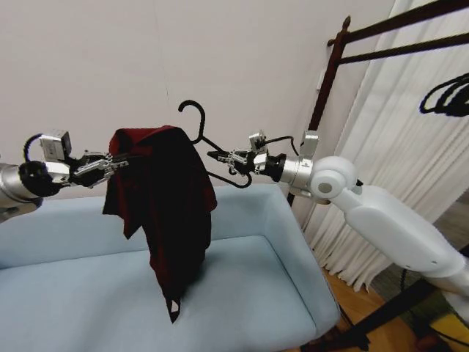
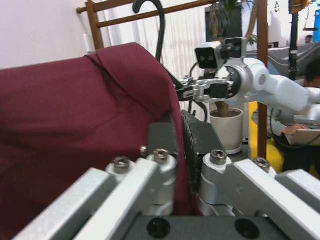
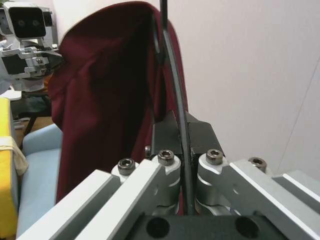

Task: Pick up the clothes from the sofa and hang them on the clothes hanger.

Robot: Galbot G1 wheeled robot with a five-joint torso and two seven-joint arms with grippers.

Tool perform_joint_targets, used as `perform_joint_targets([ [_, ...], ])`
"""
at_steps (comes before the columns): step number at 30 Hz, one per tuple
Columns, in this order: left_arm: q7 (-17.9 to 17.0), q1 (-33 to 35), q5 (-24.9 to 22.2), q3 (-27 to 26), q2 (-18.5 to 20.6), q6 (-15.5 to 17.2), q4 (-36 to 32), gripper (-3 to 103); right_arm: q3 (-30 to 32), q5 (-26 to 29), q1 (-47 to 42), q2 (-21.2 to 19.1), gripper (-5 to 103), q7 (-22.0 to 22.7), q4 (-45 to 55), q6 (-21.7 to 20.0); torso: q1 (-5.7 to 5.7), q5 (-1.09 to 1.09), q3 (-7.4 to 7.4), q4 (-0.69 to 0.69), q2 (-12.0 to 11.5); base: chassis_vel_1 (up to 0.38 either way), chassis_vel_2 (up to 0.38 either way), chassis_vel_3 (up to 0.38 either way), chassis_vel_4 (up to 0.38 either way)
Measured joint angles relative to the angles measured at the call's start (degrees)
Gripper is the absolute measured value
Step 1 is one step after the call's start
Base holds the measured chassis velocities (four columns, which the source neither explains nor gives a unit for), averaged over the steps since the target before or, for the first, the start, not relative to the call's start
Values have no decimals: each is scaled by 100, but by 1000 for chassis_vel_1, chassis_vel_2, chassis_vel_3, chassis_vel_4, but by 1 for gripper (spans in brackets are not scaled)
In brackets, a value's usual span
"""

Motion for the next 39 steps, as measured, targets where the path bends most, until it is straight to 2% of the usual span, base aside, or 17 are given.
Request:
perform_joint_targets([
  [2, -89, 7, 0, 6, -44, 2, -18, 18, 14, 7, 8, -80, 2, -3, 11, -3, 0, 0, 0, -1, 0, 0, 0, 0, 0],
  [5, -211, 23, -5, 6, -67, 2, -44, 24, 28, 9, 8, -153, 2, -8, 35, -6, 0, 0, 0, -1, 0, 0, 0, 0, 0],
  [8, -340, 16, -31, 1, -99, 3, -50, 40, 47, 18, 6, -240, 2, -15, 56, -7, 0, 0, 0, -1, 0, 0, 0, 0, 0],
  [11, -398, 28, -44, -26, -116, 6, -50, 45, 56, 23, 3, -282, 2, -17, 56, -5, 0, 0, 0, -1, 0, 0, 0, 0, 0],
  [12, -421, 105, -49, -105, -127, 12, -57, 56, 72, 32, -6, -313, 2, -22, 52, 2, 0, 0, 0, -1, 0, 0, 0, 0, 0],
  [14, -425, 160, -50, -157, -131, 12, -61, 56, 79, 37, -10, -325, 2, -23, 48, 8, 0, 0, 0, -1, 0, 0, 0, 0, 0],
  [19, -475, 453, -73, -520, -82, 13, 38, 83, 115, 25, -58, -355, 2, -67, -46, 40, 0, -1, 0, 0, 0, 0, 0, 0, 0],
  [21, -502, 479, -77, -568, -57, 12, 66, 83, 125, 15, -68, -360, 2, -82, -59, 41, 0, -1, 0, 0, 0, 0, 0, 0, 0],
  [23, -666, 510, -81, -653, 72, -61, 182, 93, 166, -2, -89, -376, 2, -143, -71, 43, 0, 0, 0, 0, 0, 0, 0, 0, 0],
  [26, -834, 403, -45, -612, 193, -141, 290, 99, 202, -25, -89, -388, 2, -244, -60, 40, 0, -1, 0, 0, 0, 0, 0, 0, 0],
  [28, -901, 106, 85, -389, 387, -172, 521, 100, 222, -57, -61, -407, 2, -435, -34, 34, 0, 1, 0, -1, -1, 0, 0, 0, 0],
  [30, -921, 52, 121, -331, 468, -183, 595, 100, 230, -66, -45, -409, 2, -504, -33, 29, 0, 0, 0, -2, -1, 0, 0, 0, 0],
  [32, -947, 53, 149, -278, 703, -207, 743, 100, 242, -112, -2, -381, 2, -765, -65, 9, 0, -1, 0, -1, -1, 0, 0, 0, 0],
  [34, -921, 109, 156, -245, 916, -231, 875, 100, 269, -224, 28, -374, 2, -1127, -142, -36, 0, 0, 0, 1, -1, 0, 0, 0, 0],
  [36, -900, 132, 155, -239, 981, -234, 903, 100, 280, -263, 35, -379, 2, -1253, -165, -56, 0, -1, 0, 1, -1, 0, 0, 0, 0],
  [37, -705, 201, 133, -236, 1180, -236, 973, 100, 324, -444, 55, -396, 2, -1627, -223, -146, 0, -1, 0, 0, -1, 0, 0, 0, 0],
  [39, -625, 219, 124, -236, 1236, -236, 986, 100, 334, -501, 61, -404, 2, -1714, -233, -176, 0, -1, 0, 0, -1, 0, 0, 0, 0],
])
